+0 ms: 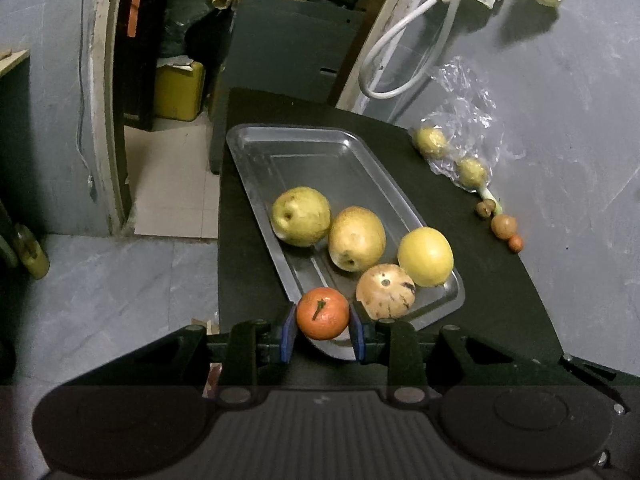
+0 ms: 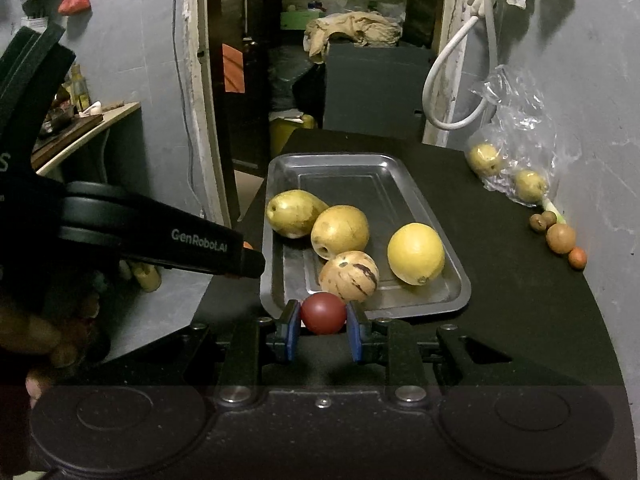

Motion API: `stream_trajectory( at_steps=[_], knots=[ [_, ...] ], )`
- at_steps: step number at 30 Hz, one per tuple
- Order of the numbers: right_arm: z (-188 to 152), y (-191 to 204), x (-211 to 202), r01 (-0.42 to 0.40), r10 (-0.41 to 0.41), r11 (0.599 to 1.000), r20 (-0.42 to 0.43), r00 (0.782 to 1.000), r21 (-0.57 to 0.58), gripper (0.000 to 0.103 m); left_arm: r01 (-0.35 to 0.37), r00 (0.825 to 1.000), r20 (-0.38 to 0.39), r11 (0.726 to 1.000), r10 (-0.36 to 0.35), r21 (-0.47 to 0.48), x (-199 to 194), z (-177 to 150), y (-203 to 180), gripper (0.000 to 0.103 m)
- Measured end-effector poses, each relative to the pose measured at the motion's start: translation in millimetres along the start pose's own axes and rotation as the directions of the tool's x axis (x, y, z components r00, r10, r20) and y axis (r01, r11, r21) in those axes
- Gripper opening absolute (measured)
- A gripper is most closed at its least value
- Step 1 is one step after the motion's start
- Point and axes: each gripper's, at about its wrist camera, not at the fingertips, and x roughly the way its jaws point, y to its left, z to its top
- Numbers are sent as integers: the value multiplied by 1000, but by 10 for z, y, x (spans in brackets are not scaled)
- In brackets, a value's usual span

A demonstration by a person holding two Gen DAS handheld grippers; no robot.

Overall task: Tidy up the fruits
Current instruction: 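Carry the tangerine and red plum into the tray and open both tools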

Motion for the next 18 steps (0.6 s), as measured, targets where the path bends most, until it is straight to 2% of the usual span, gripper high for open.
stream_trajectory(
  at_steps=[9, 18],
  knots=[
    [98, 71, 321, 20, -21, 999, 13, 1000, 38, 27, 33, 999, -3, 999, -33, -14, 269, 205, 32, 31],
    [73, 134, 685, 57, -54, 996, -37, 998, 64, 27, 51, 993, -103, 998, -49, 22, 649, 286, 65, 31]
  ],
)
